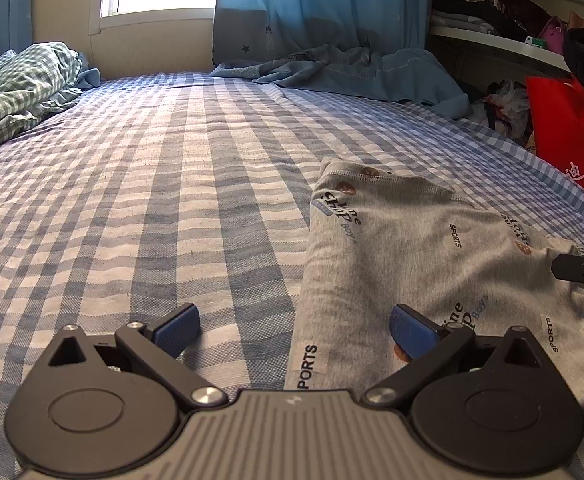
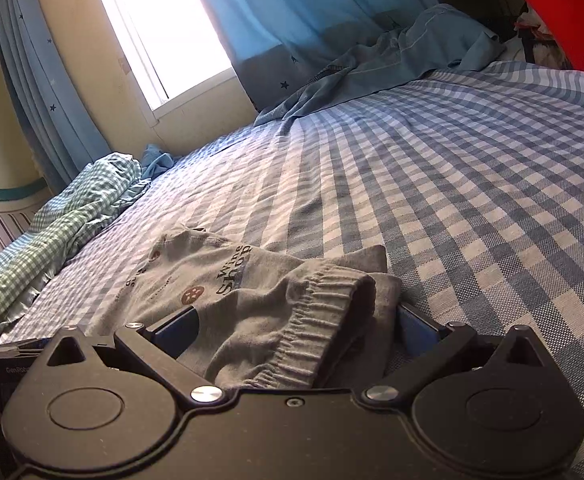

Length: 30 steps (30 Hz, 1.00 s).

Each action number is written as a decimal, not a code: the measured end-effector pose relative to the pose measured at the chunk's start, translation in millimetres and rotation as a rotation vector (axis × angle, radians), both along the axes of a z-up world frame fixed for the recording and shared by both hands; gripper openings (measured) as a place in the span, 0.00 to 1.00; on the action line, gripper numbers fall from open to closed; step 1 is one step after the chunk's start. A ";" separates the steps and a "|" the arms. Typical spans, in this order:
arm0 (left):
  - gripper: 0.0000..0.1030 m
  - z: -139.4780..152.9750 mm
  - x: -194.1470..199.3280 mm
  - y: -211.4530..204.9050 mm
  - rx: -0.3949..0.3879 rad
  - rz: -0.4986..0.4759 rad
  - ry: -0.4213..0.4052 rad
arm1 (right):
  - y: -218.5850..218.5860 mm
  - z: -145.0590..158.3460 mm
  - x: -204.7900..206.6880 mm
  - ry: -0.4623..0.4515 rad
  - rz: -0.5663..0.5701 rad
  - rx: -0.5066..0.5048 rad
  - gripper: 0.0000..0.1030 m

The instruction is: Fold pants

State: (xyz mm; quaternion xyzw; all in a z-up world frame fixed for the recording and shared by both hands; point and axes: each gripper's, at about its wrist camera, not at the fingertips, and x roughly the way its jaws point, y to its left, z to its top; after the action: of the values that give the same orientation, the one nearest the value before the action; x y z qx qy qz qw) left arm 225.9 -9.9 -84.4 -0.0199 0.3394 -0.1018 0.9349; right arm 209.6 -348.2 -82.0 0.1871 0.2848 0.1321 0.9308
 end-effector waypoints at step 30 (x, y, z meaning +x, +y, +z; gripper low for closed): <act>1.00 0.4 0.4 -0.2 -0.005 0.002 0.000 | -4.6 1.0 -6.8 -0.008 -0.114 -0.016 0.55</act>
State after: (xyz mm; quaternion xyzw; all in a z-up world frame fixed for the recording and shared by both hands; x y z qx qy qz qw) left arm 226.3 -10.1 -84.0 -0.0227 0.3392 -0.1019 0.9349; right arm 202.8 -352.8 -81.0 0.1952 0.2710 0.0774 0.9394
